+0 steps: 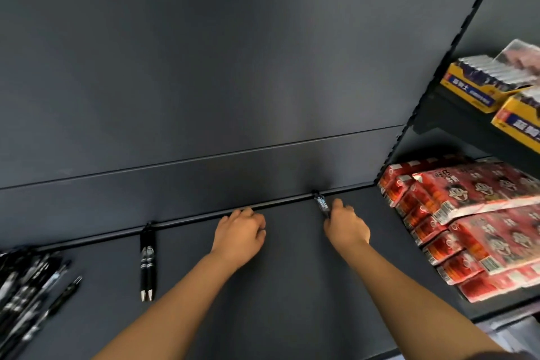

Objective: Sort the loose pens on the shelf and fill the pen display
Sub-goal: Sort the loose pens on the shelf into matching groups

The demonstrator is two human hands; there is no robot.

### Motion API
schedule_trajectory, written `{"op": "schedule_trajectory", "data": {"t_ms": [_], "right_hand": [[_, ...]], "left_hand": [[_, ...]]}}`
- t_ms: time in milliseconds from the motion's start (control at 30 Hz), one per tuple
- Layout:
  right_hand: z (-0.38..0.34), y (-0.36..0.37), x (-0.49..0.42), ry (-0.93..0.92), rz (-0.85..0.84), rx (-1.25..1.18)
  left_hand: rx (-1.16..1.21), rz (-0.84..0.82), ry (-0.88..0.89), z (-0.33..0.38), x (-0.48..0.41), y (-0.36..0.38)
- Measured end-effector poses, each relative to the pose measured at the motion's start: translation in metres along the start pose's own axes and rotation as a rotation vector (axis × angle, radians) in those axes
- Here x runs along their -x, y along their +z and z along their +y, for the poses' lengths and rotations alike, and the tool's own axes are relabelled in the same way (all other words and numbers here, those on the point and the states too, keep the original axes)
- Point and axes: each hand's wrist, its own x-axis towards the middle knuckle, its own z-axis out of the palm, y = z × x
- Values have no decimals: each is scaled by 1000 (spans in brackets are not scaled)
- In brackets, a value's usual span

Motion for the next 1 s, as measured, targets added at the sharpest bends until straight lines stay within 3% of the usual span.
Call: {"op": "schedule_trajectory", "data": {"t_ms": [333, 600, 733, 1000], "right_hand": [[12, -11, 2, -89, 67, 85], [-51, -14, 21, -509, 177, 75], [-100, -10, 48, -729, 153, 60], [-209, 4, 111, -949, 142, 35]], "left_hand": [[3, 31, -7, 10, 0, 0], [-58, 118, -92, -20, 34, -21], [-70, 142, -173, -54, 67, -34], [-109, 214, -305, -143, 143, -62]]}}
